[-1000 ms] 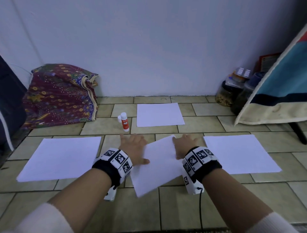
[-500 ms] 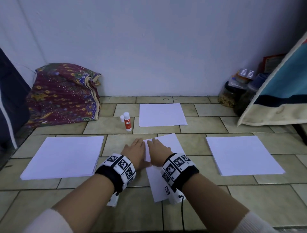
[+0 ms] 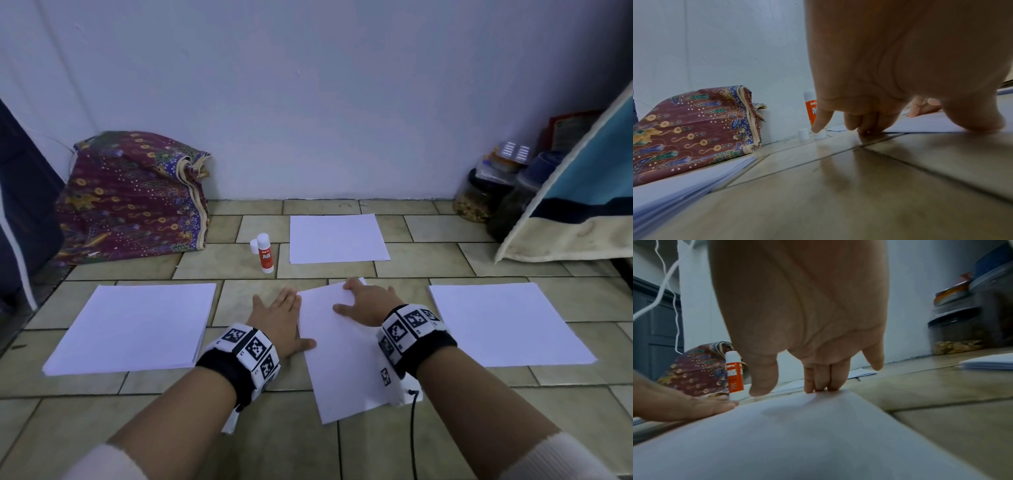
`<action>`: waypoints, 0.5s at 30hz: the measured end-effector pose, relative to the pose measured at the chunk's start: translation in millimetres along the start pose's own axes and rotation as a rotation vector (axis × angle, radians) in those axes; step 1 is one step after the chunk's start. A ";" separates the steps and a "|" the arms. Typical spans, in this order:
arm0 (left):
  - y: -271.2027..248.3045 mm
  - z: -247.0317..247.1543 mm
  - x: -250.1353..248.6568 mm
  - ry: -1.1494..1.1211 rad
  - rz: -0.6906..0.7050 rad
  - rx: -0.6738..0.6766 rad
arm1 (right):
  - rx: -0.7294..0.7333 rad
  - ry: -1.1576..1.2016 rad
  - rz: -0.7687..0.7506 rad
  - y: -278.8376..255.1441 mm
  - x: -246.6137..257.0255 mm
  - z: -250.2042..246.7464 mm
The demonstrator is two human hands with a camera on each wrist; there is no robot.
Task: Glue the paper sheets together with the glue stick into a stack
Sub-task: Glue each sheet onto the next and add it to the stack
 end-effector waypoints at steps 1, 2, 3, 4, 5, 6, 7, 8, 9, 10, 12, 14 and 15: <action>-0.2 -0.5 -0.1 0.000 0.000 0.001 | -0.013 -0.002 0.014 1.6 -5.6 -0.8; -0.4 -1.2 -0.1 0.003 0.000 0.000 | -0.021 -0.012 0.023 3.0 -9.3 -1.2; -0.7 -1.8 -0.3 0.008 0.000 -0.002 | -0.028 -0.027 0.028 4.0 -10.9 -1.4; -1.0 -2.2 -0.4 0.012 0.000 -0.006 | -0.038 -0.041 0.028 5.2 -10.9 -1.5; -1.5 -2.7 -0.3 0.016 0.001 -0.008 | -0.051 -0.051 0.027 6.1 -9.4 -1.6; -2.1 -3.8 -0.3 0.020 0.004 -0.010 | -0.069 -0.062 0.028 6.7 -7.4 -1.4; -2.9 -5.9 0.1 0.022 0.010 -0.017 | -0.088 -0.089 0.039 6.3 -5.0 -1.4; -3.9 -9.7 0.4 0.022 0.016 -0.036 | -0.110 -0.144 0.059 5.3 -1.9 -2.2; -4.7 -14.6 0.8 0.014 0.020 -0.069 | -0.130 -0.220 0.082 3.2 1.7 -3.3; -5.8 -20.4 1.5 -0.002 0.019 -0.118 | -0.143 -0.290 0.099 1.5 5.7 -3.8; -8.2 -30.5 3.3 -0.028 0.001 -0.211 | -0.132 -0.336 0.096 -0.7 15.4 -1.6; -9.6 -33.0 3.1 -0.058 0.013 -0.253 | -0.090 -0.298 0.061 -2.4 27.6 4.6; -9.2 -30.9 1.7 -0.088 0.037 -0.255 | -0.076 -0.282 0.034 -3.5 34.2 8.3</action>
Point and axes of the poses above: each hand's wrist, its own y-axis towards the middle knuckle, its own z-axis out of the palm, x = y × z, the point moved 4 cm from there along y, towards the middle knuckle, and after that the axes turned 2 degrees about -z, right-handed, at the moved point
